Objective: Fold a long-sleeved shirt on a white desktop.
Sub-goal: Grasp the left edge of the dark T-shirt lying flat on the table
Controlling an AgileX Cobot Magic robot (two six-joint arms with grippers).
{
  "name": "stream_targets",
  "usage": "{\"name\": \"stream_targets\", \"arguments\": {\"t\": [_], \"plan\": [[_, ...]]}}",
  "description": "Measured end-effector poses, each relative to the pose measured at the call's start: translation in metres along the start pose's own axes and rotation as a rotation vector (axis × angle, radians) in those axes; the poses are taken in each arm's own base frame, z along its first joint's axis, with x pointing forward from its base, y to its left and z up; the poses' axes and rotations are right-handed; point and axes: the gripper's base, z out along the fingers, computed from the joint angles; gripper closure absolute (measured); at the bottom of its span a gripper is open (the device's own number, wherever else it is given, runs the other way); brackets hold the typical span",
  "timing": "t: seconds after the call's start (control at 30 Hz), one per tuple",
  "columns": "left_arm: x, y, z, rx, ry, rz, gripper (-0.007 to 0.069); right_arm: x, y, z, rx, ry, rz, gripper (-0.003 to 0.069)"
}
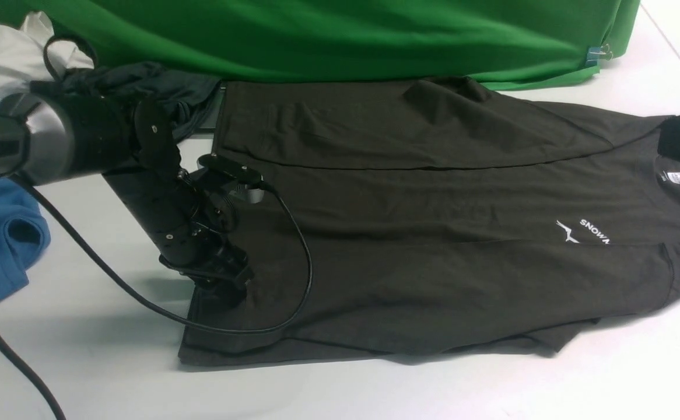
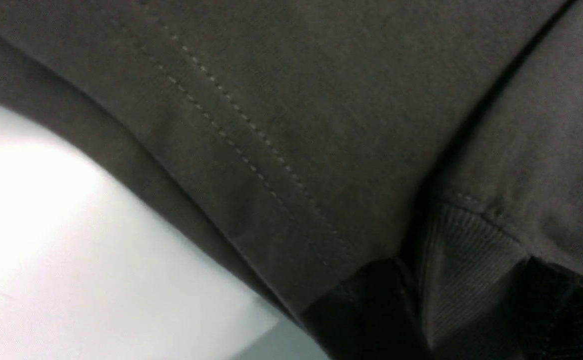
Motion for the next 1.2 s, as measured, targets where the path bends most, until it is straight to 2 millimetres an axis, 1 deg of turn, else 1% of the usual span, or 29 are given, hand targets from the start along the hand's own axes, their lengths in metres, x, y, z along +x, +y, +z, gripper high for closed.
{"name": "stream_targets", "arguments": {"t": [0.2, 0.4, 0.5, 0.57, 0.7, 0.73, 0.77, 0.83, 0.93, 1.2], "plan": [[0.0010, 0.0034, -0.0001, -0.037, 0.012, 0.014, 0.0291, 0.0001, 0.0000, 0.0000, 0.000, 0.001, 0.000, 0.0418], [0.0001, 0.0046, -0.0001, -0.050, 0.001, 0.009, 0.0292, 0.0001, 0.0000, 0.0000, 0.000, 0.001, 0.000, 0.0418], [-0.0001, 0.0047, -0.0001, -0.052, 0.000, 0.007, 0.0307, 0.0003, -0.0001, 0.0000, 0.001, 0.004, 0.000, 0.0418], [0.0001, 0.0047, -0.0001, -0.052, 0.001, 0.007, 0.0328, 0.0003, -0.0001, 0.0000, 0.001, 0.004, 0.000, 0.0418], [0.0008, 0.0045, 0.0000, -0.049, 0.009, 0.006, 0.0451, 0.0003, -0.0001, 0.0000, 0.001, 0.004, 0.000, 0.0418], [0.0009, 0.0045, 0.0000, -0.049, 0.010, 0.005, 0.0475, 0.0003, -0.0001, 0.0000, 0.001, 0.004, 0.000, 0.0418], [0.0009, 0.0045, 0.0000, -0.049, 0.010, 0.005, 0.0481, 0.0003, -0.0001, 0.0000, 0.001, 0.004, 0.000, 0.0418], [0.0008, 0.0044, -0.0002, -0.048, 0.011, -0.001, 0.0553, 0.0003, -0.0001, 0.0000, 0.001, 0.004, 0.000, 0.0418], [0.0012, 0.0045, -0.0002, -0.048, 0.015, -0.005, 0.0580, 0.0004, -0.0001, 0.0000, 0.002, 0.004, 0.000, 0.0418], [0.0022, 0.0031, -0.0017, -0.030, 0.041, -0.008, 0.0582, 0.0004, -0.0001, 0.0000, 0.002, 0.004, 0.000, 0.0418]]}}
